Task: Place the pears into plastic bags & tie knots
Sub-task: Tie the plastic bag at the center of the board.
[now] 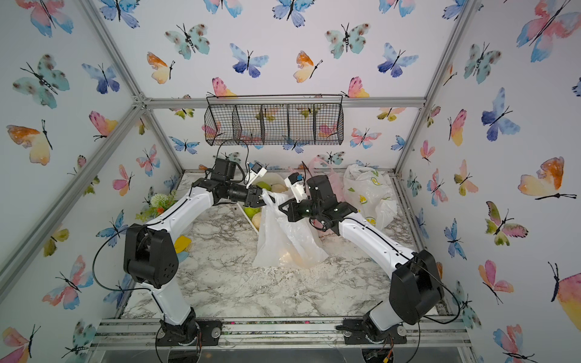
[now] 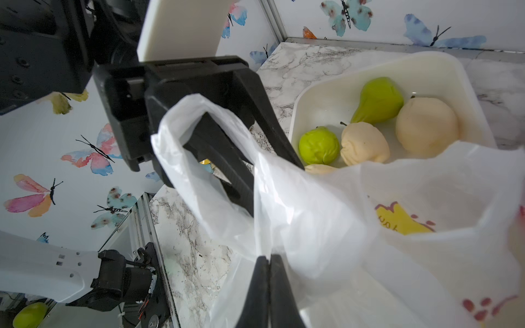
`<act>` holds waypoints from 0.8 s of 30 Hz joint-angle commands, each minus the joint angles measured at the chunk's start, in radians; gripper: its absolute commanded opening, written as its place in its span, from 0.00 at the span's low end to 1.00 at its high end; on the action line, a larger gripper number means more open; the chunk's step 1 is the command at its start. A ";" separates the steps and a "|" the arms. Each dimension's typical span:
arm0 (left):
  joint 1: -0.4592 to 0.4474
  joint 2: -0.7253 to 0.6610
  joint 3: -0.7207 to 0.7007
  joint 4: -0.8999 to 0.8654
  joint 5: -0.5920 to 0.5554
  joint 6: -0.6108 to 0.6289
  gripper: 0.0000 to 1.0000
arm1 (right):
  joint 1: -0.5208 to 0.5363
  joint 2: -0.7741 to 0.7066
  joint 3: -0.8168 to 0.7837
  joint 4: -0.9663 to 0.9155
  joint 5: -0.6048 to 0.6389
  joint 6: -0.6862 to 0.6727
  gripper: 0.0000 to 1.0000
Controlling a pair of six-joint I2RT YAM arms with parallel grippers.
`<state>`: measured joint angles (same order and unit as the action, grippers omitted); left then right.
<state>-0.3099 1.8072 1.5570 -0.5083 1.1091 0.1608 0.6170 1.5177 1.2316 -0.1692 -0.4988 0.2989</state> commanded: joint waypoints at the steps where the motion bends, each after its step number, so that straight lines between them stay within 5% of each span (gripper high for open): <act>1: 0.012 -0.008 0.043 -0.125 -0.037 0.107 0.38 | 0.007 0.022 0.000 0.029 -0.021 0.011 0.03; 10: 0.011 -0.008 0.043 -0.284 -0.116 0.321 0.49 | 0.008 0.032 0.013 0.031 -0.046 0.016 0.03; 21: 0.015 -0.013 0.004 -0.325 -0.215 0.378 0.63 | 0.007 0.050 0.031 0.028 -0.066 0.011 0.03; 24: 0.020 -0.008 0.035 -0.340 -0.109 0.388 0.66 | 0.007 0.055 0.034 0.025 -0.078 0.012 0.03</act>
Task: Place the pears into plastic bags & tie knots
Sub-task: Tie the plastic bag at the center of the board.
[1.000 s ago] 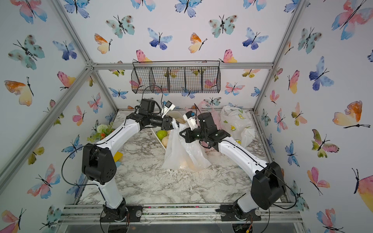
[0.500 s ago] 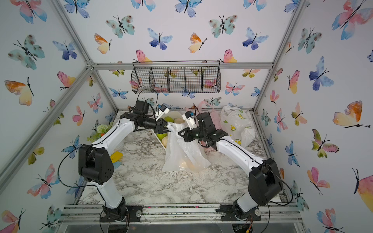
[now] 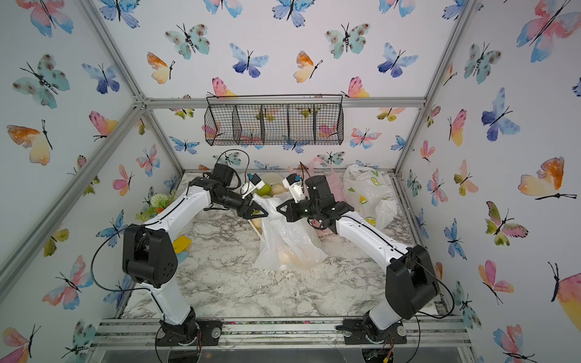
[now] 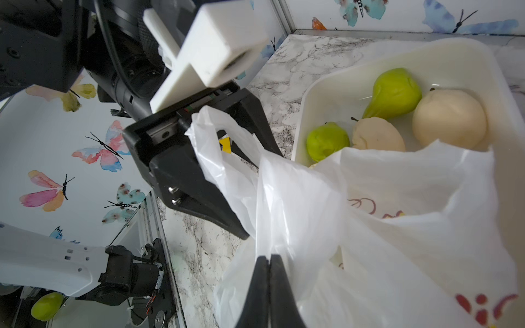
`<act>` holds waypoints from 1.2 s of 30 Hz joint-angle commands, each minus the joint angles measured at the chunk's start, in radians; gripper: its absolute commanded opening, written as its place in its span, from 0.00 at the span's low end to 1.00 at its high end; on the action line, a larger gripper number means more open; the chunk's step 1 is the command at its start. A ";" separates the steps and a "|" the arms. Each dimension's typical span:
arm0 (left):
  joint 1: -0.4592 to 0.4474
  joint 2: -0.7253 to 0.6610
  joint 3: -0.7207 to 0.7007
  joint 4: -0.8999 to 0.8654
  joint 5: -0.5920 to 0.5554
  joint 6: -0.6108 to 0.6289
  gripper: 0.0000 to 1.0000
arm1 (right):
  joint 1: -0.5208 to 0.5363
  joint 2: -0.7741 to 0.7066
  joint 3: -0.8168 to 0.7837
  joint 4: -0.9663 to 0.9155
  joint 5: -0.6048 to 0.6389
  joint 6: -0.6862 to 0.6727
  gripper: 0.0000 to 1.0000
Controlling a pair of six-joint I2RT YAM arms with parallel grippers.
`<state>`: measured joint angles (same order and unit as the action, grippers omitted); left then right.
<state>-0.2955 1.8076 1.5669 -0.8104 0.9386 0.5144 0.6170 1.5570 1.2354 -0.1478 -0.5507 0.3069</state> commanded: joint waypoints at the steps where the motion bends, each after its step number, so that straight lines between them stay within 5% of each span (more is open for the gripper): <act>1: 0.006 -0.015 0.032 -0.034 0.100 0.034 0.68 | 0.007 0.015 0.029 0.001 -0.026 0.005 0.03; 6: -0.014 -0.028 0.031 0.049 0.192 -0.021 0.70 | 0.007 0.014 0.026 0.000 -0.045 0.003 0.03; 9: -0.016 -0.003 0.042 0.099 0.180 -0.096 0.55 | 0.007 0.003 0.019 -0.003 -0.065 0.003 0.03; 11: -0.013 0.027 0.077 0.068 0.170 -0.094 0.29 | 0.007 -0.011 0.010 0.002 -0.081 0.004 0.03; 13: -0.010 0.046 0.114 0.027 0.177 -0.079 0.16 | 0.008 -0.017 0.011 0.003 -0.112 0.008 0.02; 20: -0.013 0.033 0.132 0.105 0.219 -0.161 0.07 | 0.011 -0.001 -0.011 -0.026 -0.130 -0.011 0.02; 24: -0.020 0.017 0.111 0.126 0.270 -0.169 0.11 | 0.011 0.016 -0.009 -0.074 -0.024 -0.054 0.03; 28: -0.045 0.007 0.073 0.135 0.283 -0.153 0.37 | 0.010 0.027 0.009 -0.059 -0.006 -0.066 0.02; 36: -0.036 0.055 0.092 0.064 0.281 -0.096 0.52 | 0.009 0.044 0.007 -0.029 -0.023 -0.064 0.03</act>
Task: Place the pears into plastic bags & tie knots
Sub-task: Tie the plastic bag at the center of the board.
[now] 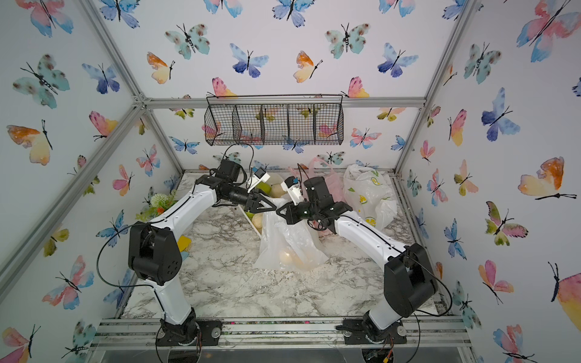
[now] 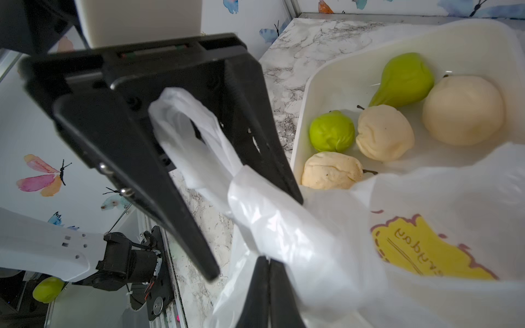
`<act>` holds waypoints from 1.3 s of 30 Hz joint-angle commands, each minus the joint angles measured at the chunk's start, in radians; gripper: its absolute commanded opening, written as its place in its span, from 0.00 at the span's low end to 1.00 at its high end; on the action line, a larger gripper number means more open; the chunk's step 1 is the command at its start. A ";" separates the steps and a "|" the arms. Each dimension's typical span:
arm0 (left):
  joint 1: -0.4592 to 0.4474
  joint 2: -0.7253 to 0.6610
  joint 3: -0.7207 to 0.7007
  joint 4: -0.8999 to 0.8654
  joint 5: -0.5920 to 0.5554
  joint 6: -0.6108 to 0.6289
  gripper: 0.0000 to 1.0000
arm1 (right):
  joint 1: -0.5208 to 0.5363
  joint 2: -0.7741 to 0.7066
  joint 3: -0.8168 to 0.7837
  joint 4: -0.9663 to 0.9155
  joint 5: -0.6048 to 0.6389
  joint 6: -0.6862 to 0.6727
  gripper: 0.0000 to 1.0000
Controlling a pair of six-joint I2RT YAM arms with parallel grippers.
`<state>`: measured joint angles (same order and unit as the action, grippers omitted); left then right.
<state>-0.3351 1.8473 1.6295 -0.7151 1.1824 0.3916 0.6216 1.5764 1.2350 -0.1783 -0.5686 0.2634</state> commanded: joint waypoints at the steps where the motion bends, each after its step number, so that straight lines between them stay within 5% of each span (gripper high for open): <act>1: 0.000 0.021 0.039 -0.022 0.036 0.018 0.53 | 0.004 0.030 0.009 0.001 -0.023 -0.022 0.03; 9: -0.022 0.058 0.066 0.017 -0.006 -0.036 0.46 | 0.004 0.023 -0.005 -0.016 -0.057 -0.027 0.02; 17: -0.044 0.047 0.025 -0.024 -0.056 0.010 0.49 | 0.004 0.030 -0.005 -0.007 -0.072 -0.021 0.02; 20: -0.044 0.053 0.016 -0.026 -0.074 0.012 0.40 | 0.004 0.027 -0.004 -0.003 -0.085 -0.023 0.03; 23: -0.044 0.062 0.025 -0.036 -0.076 0.022 0.20 | 0.004 0.024 -0.003 -0.012 -0.091 -0.023 0.06; 27: -0.044 0.055 0.037 -0.054 -0.088 0.067 0.04 | 0.000 0.015 0.036 -0.086 -0.132 -0.047 0.26; 32: -0.047 0.005 0.015 -0.035 -0.113 0.100 0.01 | -0.076 -0.056 0.116 -0.199 -0.160 -0.082 0.41; 39: -0.077 -0.025 0.021 0.004 -0.169 0.041 0.00 | -0.081 0.014 0.312 -0.515 0.182 -0.250 0.57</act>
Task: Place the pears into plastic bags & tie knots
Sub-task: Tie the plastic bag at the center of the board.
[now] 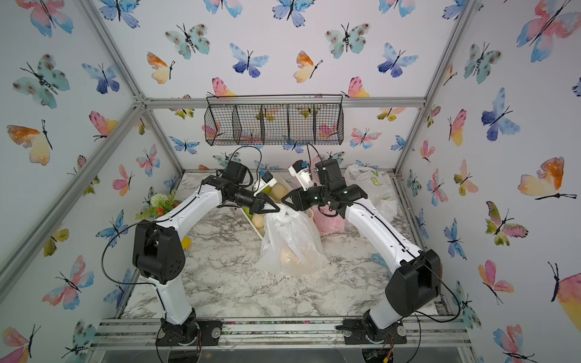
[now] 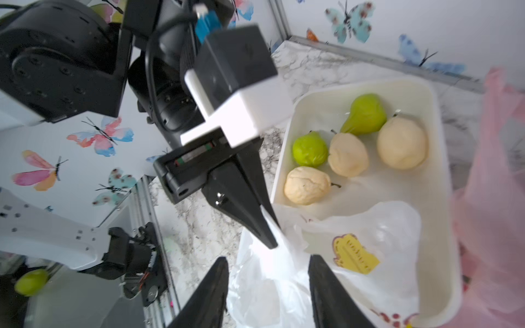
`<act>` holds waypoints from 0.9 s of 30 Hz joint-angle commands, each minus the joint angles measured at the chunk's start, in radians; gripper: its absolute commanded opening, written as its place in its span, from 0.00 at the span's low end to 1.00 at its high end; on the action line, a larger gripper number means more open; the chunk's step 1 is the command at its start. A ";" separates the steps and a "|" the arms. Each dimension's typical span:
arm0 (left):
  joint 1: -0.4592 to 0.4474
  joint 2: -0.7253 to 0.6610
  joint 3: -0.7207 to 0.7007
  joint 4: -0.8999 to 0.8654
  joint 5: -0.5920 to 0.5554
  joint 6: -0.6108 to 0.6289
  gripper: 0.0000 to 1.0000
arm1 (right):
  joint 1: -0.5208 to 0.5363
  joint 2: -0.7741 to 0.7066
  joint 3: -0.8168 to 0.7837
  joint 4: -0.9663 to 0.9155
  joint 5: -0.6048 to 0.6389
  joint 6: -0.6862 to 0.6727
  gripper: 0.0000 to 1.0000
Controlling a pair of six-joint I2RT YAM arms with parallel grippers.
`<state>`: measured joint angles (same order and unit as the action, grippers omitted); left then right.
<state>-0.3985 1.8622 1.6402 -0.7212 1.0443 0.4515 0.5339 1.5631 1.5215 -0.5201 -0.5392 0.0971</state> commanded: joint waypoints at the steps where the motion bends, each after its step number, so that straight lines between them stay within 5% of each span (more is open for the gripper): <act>1: -0.014 -0.039 0.015 0.011 -0.040 -0.032 0.00 | 0.008 0.033 0.033 -0.185 0.152 -0.094 0.64; 6: -0.014 -0.040 0.027 0.041 -0.069 -0.103 0.01 | 0.033 0.086 0.095 -0.251 0.194 -0.140 0.98; 17: -0.043 -0.035 0.056 0.062 -0.073 -0.162 0.02 | 0.077 0.176 0.144 -0.267 0.202 -0.179 0.94; 27: -0.058 -0.044 0.064 0.062 -0.061 -0.147 0.05 | 0.077 0.204 0.117 -0.247 0.206 -0.187 0.72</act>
<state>-0.4397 1.8523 1.6794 -0.6544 0.9668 0.2893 0.6048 1.7409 1.6440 -0.7712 -0.3420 -0.0757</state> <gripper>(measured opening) 0.054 0.726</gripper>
